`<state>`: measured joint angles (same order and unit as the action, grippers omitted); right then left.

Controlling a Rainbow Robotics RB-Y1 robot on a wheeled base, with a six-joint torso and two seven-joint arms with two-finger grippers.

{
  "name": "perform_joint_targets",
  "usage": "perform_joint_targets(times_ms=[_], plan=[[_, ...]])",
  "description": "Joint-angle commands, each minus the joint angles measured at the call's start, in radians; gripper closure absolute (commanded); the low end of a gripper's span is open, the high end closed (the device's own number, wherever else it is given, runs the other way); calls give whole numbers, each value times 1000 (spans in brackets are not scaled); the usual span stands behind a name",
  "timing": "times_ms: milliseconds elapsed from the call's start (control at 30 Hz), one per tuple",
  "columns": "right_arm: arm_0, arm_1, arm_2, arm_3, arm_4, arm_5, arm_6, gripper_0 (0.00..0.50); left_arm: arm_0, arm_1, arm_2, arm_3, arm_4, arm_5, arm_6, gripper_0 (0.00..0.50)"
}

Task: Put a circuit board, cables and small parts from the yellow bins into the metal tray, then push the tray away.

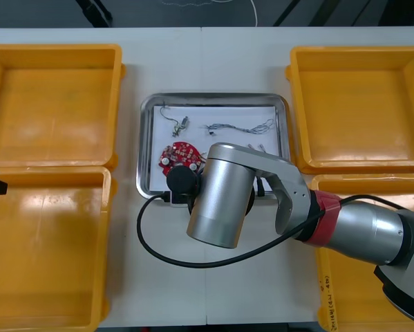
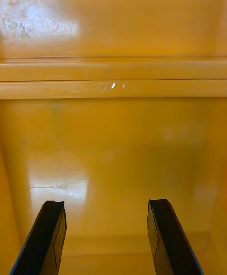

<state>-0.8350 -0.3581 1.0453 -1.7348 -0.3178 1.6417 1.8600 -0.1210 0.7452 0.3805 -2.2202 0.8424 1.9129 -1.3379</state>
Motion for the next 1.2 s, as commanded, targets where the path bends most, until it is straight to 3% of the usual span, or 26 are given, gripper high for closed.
perform_joint_targets(times_ms=[33,600,833,1200], plan=[[-33,19,-28,28,6,-26,65,500,20,43,31,-30,6,7,6,0],[-70,21,-93,89,2,-31,111,500,20,43,31,-30,6,7,6,0],[-121,22,-139,170,-64,-71,142,500,20,43,31,-30,6,7,6,0],[-148,25,-160,227,-66,-126,176,500,20,43,31,-30,6,7,6,0]])
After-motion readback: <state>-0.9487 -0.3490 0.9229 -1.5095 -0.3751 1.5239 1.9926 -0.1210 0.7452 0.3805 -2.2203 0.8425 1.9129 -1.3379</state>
